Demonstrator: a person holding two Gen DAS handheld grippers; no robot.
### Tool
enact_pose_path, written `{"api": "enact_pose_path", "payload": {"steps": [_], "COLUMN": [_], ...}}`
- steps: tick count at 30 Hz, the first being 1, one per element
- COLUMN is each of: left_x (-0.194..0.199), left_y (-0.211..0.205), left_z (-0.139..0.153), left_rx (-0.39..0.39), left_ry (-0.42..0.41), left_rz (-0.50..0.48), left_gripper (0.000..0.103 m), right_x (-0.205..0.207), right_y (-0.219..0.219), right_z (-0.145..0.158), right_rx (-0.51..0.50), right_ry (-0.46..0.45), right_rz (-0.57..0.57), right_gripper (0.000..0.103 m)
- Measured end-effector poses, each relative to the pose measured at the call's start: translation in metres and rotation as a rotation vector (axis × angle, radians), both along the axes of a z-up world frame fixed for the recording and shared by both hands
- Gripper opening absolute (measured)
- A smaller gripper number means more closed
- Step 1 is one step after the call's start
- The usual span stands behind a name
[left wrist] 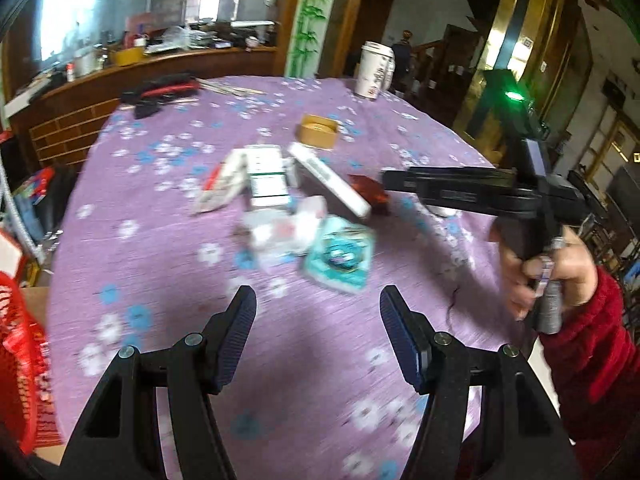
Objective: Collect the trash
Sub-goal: 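Move both empty tools back over the table, then grasp the brown snack wrapper with the right tool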
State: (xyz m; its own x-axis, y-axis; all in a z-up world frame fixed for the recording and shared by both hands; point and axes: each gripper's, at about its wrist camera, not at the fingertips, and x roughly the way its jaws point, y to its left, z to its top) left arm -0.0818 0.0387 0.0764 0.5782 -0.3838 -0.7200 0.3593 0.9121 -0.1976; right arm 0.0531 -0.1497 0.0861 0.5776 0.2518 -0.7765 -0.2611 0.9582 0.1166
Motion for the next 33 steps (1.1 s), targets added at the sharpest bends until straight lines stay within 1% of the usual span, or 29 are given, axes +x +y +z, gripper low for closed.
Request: {"api": "enact_pose_path", "payload": {"steps": [4, 7, 9, 11, 13, 14, 16, 17, 19, 23, 26, 28, 33], "left_x": [0.010, 0.015, 0.021, 0.025, 0.030, 0.033, 0.037, 0.040, 0.045, 0.056, 0.062, 0.069, 0.078], "left_y": [-0.022, -0.029, -0.033, -0.035, -0.034, -0.032, -0.030, -0.028, -0.027, -0.036, -0.051, -0.064, -0.083], "left_z": [-0.012, -0.021, -0.025, -0.027, -0.028, -0.028, -0.028, -0.029, -0.029, -0.030, -0.033, -0.040, -0.055], "left_rx": [-0.010, -0.006, 0.012, 0.039, 0.049, 0.050, 0.055, 0.062, 0.068, 0.091, 0.116, 0.157, 0.209], "left_ry": [0.015, 0.034, 0.042, 0.038, 0.038, 0.039, 0.043, 0.045, 0.051, 0.058, 0.067, 0.080, 0.101], "left_rz": [0.019, 0.029, 0.032, 0.041, 0.053, 0.057, 0.063, 0.072, 0.085, 0.086, 0.055, 0.042, 0.024], "left_gripper": [0.064, 0.066, 0.066, 0.067, 0.069, 0.069, 0.070, 0.070, 0.071, 0.072, 0.075, 0.075, 0.074], "right_x": [0.019, 0.023, 0.025, 0.025, 0.024, 0.022, 0.020, 0.018, 0.016, 0.011, 0.006, 0.004, 0.000], "right_y": [-0.003, 0.003, 0.003, -0.003, -0.012, -0.017, -0.024, -0.031, -0.038, -0.048, -0.053, -0.054, -0.057], "right_z": [-0.021, -0.027, -0.028, -0.027, -0.024, -0.022, -0.017, -0.015, -0.015, -0.009, -0.005, -0.003, 0.001], "right_rx": [0.037, -0.015, -0.024, -0.010, 0.034, 0.059, 0.104, 0.157, 0.214, 0.281, 0.308, 0.323, 0.336], "right_ry": [0.051, 0.021, 0.015, 0.008, -0.005, -0.019, -0.038, -0.053, -0.069, -0.107, -0.129, -0.134, -0.150], "right_rz": [0.002, -0.008, -0.016, -0.035, -0.050, -0.061, -0.077, -0.077, -0.070, -0.068, -0.070, -0.066, -0.049], "right_gripper": [0.045, 0.052, 0.050, 0.043, 0.039, 0.033, 0.030, 0.030, 0.030, 0.030, 0.030, 0.030, 0.030]}}
